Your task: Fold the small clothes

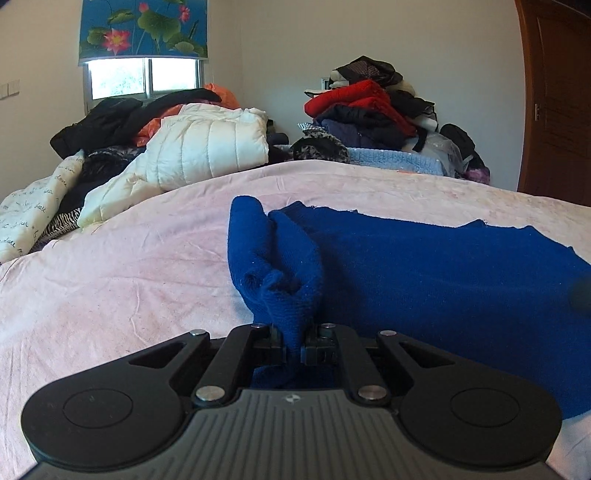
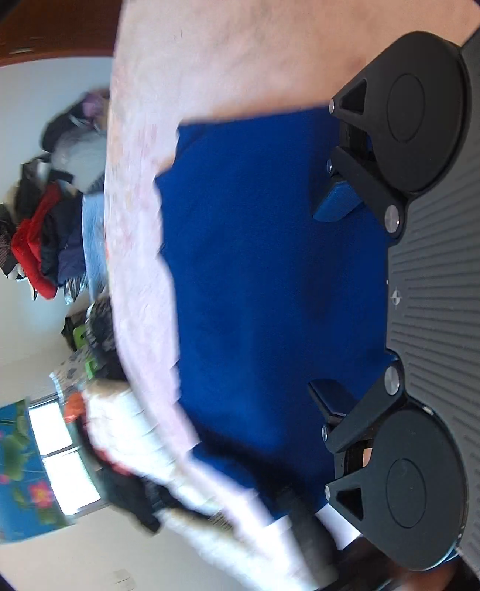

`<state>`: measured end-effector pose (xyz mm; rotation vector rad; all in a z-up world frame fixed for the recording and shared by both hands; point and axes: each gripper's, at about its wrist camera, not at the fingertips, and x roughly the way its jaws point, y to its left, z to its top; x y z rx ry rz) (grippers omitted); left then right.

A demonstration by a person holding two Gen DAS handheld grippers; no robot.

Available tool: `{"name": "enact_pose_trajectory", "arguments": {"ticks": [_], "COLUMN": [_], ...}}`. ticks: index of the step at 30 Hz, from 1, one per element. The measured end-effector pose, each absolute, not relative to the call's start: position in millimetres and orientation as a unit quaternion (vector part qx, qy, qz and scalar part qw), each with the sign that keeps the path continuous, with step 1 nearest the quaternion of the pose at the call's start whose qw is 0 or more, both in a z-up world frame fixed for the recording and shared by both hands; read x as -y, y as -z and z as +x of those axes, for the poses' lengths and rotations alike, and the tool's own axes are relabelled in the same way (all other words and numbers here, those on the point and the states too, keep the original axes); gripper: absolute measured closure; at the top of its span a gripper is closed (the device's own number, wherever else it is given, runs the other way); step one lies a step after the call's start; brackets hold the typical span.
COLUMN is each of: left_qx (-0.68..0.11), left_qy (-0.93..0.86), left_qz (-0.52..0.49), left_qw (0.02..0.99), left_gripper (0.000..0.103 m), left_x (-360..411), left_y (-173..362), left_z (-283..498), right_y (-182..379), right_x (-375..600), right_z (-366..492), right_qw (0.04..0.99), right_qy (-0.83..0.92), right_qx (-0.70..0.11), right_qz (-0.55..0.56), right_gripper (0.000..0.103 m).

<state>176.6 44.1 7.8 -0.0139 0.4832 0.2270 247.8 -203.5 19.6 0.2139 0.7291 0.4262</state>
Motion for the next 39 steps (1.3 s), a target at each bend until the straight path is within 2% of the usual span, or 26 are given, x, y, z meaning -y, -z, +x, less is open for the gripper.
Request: {"name": "enact_pose_trajectory", "arguments": {"ticks": [3,5,11,13,16,17,21,24,30,39], "left_qx": [-0.229,-0.226,-0.225,-0.224,-0.225,-0.226,-0.231,-0.225,-0.218,-0.207], "left_qy": [-0.101,-0.093,-0.081,-0.078,-0.073,-0.071,-0.065,-0.064,-0.037,0.089], "left_qz": [-0.011,-0.010,-0.006,-0.007,-0.010,-0.011,-0.014,-0.001,-0.011,0.009], "left_qw": [0.968,0.970,0.971,0.972,0.971,0.972,0.971,0.972,0.975,0.974], "left_gripper": [0.097,0.097,0.097,0.097,0.097,0.097,0.097,0.097,0.097,0.097], "left_x": [-43.3,-42.3,-39.0,-40.0,-42.1,-43.7,-47.0,-44.3,-33.7,62.6], "left_y": [-7.3,-7.5,-7.2,-6.9,-6.6,-6.3,-5.5,-7.2,-19.3,-36.8], "left_z": [174.0,173.5,174.6,174.1,175.3,175.9,179.4,178.6,177.3,174.1], "right_y": [-52.9,-62.1,-64.5,-55.9,-46.6,-44.4,-30.0,-33.5,-65.2,-78.2], "right_x": [166.9,127.9,3.1,-31.1,-67.2,-76.4,-91.7,-73.9,-5.7,159.1], "right_z": [295.2,330.0,399.3,412.6,416.8,415.9,414.9,419.8,415.2,400.7], "right_qw": [0.869,0.831,0.799,0.786,0.785,0.785,0.786,0.790,0.808,0.841], "right_qy": [-0.271,-0.316,-0.336,-0.331,-0.326,-0.329,-0.318,-0.325,-0.334,-0.275], "right_qx": [-0.394,-0.443,-0.497,-0.522,-0.526,-0.523,-0.523,-0.515,-0.485,-0.464], "right_qz": [0.129,0.115,0.033,0.006,-0.031,-0.045,-0.090,-0.070,-0.033,0.052], "right_gripper": [0.006,0.007,0.008,0.012,0.036,0.057,0.081,0.085,0.086,0.086]}}
